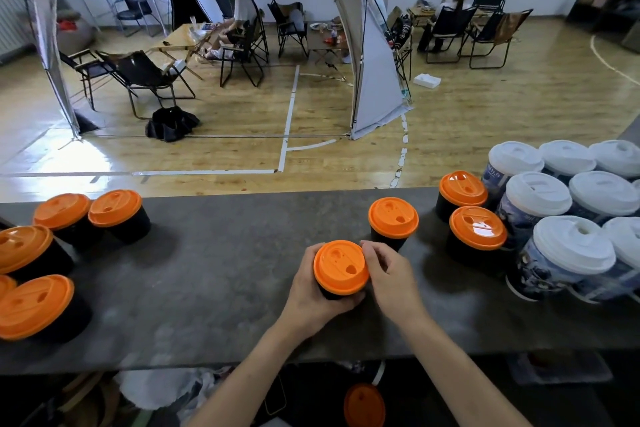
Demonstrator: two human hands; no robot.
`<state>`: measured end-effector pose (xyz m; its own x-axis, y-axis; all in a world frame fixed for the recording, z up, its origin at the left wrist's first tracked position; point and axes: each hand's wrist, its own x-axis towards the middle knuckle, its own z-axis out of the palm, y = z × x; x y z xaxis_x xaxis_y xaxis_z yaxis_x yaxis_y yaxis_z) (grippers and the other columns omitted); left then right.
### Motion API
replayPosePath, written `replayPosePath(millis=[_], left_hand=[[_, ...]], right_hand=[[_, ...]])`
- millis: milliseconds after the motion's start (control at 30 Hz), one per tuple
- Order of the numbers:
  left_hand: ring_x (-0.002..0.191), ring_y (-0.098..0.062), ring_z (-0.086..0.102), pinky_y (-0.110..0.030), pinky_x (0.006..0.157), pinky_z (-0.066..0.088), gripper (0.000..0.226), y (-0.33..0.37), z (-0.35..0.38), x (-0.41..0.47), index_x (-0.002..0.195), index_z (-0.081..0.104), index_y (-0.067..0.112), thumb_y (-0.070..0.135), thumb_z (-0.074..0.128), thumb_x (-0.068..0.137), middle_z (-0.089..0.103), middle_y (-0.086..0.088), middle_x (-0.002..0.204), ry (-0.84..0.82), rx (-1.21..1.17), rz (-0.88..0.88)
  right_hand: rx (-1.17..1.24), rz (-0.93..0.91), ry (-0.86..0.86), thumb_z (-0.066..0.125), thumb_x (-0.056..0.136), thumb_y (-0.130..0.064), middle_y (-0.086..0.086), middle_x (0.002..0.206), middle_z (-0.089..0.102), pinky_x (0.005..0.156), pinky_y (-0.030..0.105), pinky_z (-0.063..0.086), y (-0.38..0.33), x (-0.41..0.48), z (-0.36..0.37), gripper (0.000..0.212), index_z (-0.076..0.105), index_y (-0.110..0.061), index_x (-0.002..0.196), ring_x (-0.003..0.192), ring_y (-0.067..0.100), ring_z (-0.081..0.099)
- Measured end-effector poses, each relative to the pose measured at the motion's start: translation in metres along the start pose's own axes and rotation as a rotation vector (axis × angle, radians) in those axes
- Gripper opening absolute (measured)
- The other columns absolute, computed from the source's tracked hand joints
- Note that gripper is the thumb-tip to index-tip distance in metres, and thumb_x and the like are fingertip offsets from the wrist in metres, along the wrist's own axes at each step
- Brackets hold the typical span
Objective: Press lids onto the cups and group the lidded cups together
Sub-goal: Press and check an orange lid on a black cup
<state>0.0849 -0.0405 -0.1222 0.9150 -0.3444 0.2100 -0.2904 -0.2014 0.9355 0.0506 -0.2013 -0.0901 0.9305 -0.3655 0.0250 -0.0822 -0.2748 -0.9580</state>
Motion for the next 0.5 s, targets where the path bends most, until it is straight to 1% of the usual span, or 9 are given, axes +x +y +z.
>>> replayPosePath(millis=[67,133,200,300,367,433,500], left_hand=[[0.121,-0.015,0.063,-0.024,0.100,0.049,0.080,0.002,0.002,0.000,0.131,0.053,0.018,0.031,0.097,0.065,0.065,0.010,0.125,0.016,-0.005,0.004],[0.120,-0.015,0.064,-0.025,0.100,0.049,0.078,0.003,0.002,0.000,0.130,0.054,0.019,0.032,0.095,0.065,0.066,0.010,0.124,0.011,-0.012,-0.002],[0.119,-0.014,0.063,-0.024,0.100,0.048,0.075,0.002,0.001,0.001,0.129,0.054,0.020,0.025,0.094,0.066,0.066,0.014,0.122,-0.015,-0.007,-0.013],[0.119,-0.012,0.062,-0.020,0.100,0.046,0.073,-0.001,-0.001,0.002,0.129,0.053,0.022,0.015,0.092,0.068,0.065,0.018,0.121,-0.067,-0.003,-0.020],[0.122,-0.013,0.061,-0.023,0.103,0.046,0.075,-0.002,-0.001,0.002,0.132,0.053,0.023,0.018,0.092,0.068,0.064,0.017,0.123,-0.083,-0.008,-0.028],[0.124,-0.014,0.061,-0.026,0.105,0.046,0.077,-0.002,0.000,0.002,0.134,0.053,0.022,0.020,0.095,0.069,0.065,0.015,0.126,-0.074,-0.010,-0.022],[0.124,-0.014,0.061,-0.025,0.104,0.047,0.079,-0.001,0.001,0.003,0.133,0.052,0.022,0.023,0.097,0.068,0.064,0.014,0.127,-0.051,-0.003,-0.017]], right_hand=[[-0.030,-0.004,0.002,0.050,0.105,-0.033,-0.013,0.102,0.072,0.085,0.020,0.051,0.003,-0.005,0.001,0.023,0.069,-0.022,0.112,0.099,-0.003,0.065],[-0.081,-0.001,-0.006,0.046,0.106,-0.033,-0.014,0.097,0.071,0.076,0.011,0.045,0.000,-0.006,0.000,0.021,0.066,-0.025,0.105,0.093,-0.008,0.062],[-0.116,0.003,-0.009,0.046,0.106,-0.036,-0.012,0.092,0.069,0.072,0.012,0.043,-0.005,-0.002,-0.002,0.021,0.063,-0.024,0.103,0.088,-0.006,0.062],[-0.118,-0.003,-0.047,0.047,0.105,-0.038,-0.010,0.091,0.069,0.076,0.017,0.045,-0.007,0.007,-0.004,0.022,0.062,-0.023,0.103,0.087,-0.004,0.063],[-0.078,-0.004,-0.080,0.049,0.104,-0.037,-0.010,0.095,0.071,0.081,0.019,0.048,-0.005,0.011,-0.005,0.021,0.065,-0.023,0.104,0.091,-0.003,0.065],[-0.086,-0.028,-0.081,0.050,0.104,-0.035,-0.012,0.098,0.071,0.082,0.017,0.049,-0.004,0.010,-0.005,0.019,0.064,-0.023,0.107,0.094,-0.003,0.065],[-0.143,-0.056,-0.037,0.049,0.105,-0.033,-0.015,0.098,0.068,0.079,0.014,0.047,-0.005,0.007,-0.005,0.015,0.061,-0.024,0.109,0.093,-0.003,0.064]])
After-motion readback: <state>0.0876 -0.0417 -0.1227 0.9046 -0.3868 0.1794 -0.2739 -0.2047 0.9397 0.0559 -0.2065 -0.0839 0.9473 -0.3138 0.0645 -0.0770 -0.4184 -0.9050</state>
